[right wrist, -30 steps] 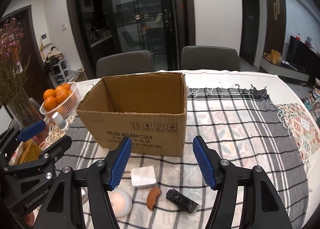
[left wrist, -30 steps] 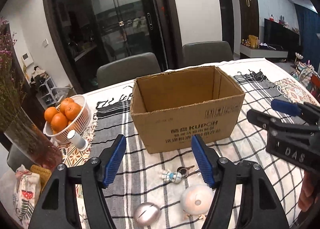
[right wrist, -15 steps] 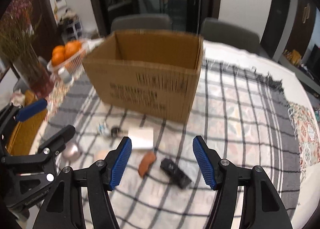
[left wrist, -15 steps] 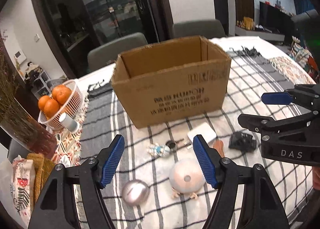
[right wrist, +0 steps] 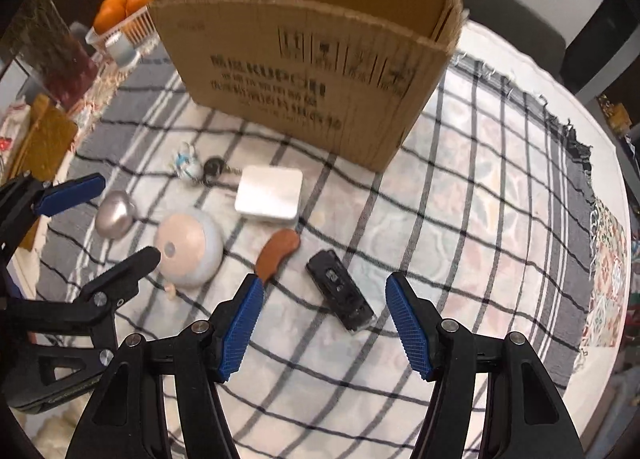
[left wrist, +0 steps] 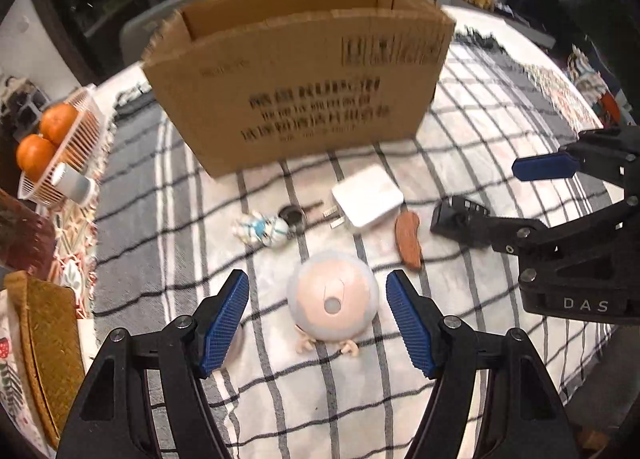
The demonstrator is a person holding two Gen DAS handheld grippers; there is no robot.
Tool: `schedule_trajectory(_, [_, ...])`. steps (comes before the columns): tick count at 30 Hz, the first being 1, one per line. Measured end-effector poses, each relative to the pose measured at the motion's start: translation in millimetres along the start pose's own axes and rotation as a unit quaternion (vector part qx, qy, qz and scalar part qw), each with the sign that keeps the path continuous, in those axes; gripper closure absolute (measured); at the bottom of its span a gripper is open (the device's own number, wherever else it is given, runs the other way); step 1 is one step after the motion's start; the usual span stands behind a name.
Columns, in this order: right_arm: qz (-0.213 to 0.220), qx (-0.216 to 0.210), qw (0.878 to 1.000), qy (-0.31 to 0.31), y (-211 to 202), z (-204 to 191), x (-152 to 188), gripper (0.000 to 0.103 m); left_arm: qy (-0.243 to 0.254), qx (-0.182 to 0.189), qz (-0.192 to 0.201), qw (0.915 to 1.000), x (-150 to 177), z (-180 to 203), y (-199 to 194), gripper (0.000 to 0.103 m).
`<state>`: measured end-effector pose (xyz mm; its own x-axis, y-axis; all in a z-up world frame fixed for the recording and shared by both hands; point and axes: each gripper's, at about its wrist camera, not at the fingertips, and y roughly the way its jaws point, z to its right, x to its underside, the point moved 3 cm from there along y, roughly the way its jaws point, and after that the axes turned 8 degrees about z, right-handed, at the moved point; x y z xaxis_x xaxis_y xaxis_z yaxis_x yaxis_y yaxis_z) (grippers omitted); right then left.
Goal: Organize rigid objects
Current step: 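Move the left tool to the pink lamp while the right tool approaches the black clip holder, then close the left tool on the pink lamp while the right tool grasps the black clip holder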
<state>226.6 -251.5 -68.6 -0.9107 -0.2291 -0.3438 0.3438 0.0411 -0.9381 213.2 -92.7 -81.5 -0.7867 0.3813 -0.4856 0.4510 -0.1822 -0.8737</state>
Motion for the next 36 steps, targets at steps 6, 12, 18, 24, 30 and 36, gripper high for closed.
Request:
schedule_trajectory(6, [-0.047,0.013,0.999,0.002,18,3,0,0.039,-0.003,0.014,-0.053,0.9985,3,-3,21,0.032])
schedule_trajectory(12, [-0.071,0.013,0.997,0.004,36,8,-2,0.039,-0.011,0.021,-0.084,0.9962,6,0,39,0.032])
schedule_trajectory(18, [-0.081,0.003,0.997,0.014,47,14,3,0.040,-0.016,0.031,-0.104,0.9940,11,5,50,0.032])
schedule_trajectory(24, [-0.086,-0.009,0.996,0.014,57,18,11,0.048,-0.012,0.025,-0.111,0.9935,16,10,57,0.032])
schedule_trajectory(30, [-0.084,-0.018,0.996,0.020,66,18,17,0.055,-0.013,0.013,-0.109,0.9939,16,13,63,0.032])
schedule_trajectory(36, [-0.077,-0.014,0.997,0.026,74,21,16,0.060,-0.021,0.010,-0.107,0.9940,13,13,69,0.030])
